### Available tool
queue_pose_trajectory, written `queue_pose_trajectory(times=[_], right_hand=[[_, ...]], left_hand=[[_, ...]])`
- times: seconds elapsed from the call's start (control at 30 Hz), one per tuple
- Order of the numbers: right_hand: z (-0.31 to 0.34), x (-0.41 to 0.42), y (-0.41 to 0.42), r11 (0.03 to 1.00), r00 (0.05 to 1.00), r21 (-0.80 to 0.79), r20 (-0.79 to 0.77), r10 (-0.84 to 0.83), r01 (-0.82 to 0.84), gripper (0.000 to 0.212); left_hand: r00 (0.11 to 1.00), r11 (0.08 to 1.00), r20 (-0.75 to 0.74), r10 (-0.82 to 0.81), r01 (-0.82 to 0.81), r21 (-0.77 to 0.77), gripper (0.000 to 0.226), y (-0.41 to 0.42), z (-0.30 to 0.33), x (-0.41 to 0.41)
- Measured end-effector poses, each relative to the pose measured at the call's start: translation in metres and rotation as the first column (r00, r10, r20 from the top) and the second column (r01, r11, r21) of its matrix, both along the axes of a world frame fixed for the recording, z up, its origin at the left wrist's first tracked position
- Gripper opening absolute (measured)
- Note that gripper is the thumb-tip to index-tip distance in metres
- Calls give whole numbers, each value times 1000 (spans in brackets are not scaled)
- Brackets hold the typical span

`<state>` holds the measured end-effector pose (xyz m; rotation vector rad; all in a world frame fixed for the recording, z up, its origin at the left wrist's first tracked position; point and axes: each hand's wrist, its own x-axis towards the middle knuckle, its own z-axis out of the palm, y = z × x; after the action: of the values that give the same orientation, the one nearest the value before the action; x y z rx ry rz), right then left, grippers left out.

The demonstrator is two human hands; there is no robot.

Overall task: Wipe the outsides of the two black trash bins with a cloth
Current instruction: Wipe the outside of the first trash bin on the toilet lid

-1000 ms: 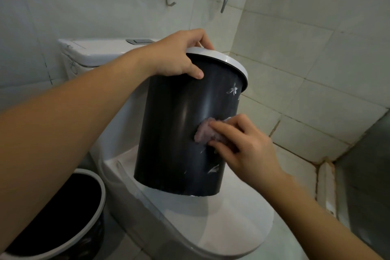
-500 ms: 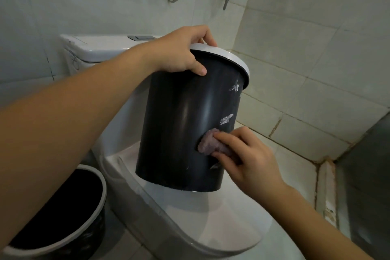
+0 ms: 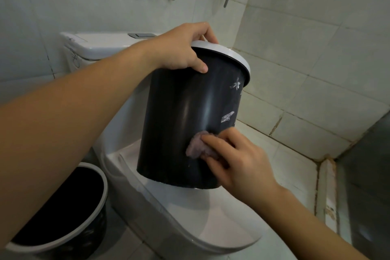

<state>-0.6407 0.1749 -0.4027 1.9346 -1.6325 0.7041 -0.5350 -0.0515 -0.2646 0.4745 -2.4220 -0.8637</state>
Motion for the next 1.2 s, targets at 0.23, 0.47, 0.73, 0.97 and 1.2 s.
queue_pose_trajectory(times=[0.23,0.47,0.73,0.97,1.2], right_hand=[[-19,10,16,972,976,188,-139,170,-143,22],[-6,-3,8,1000,1000,18,10,9,-10,26],[-30,-16,21,969,978,158,-53,202,-192,24],[-38,-23,23,985,987,96,92,133,-142,29],[-35,-27,24,990,980,40,152,130,-137,34]], left_hand=[[1000,1000,-16,-1,1,10,49,-1,0,3],[1000,1000,-17,6,-6,-4,49,2,0,-1],[999,999,-37,16,-14,45,50,1,-1,2],[997,989,-66,43,-33,146,53,0,1,3],[996,991,-63,67,-60,116,52,-4,-2,6]])
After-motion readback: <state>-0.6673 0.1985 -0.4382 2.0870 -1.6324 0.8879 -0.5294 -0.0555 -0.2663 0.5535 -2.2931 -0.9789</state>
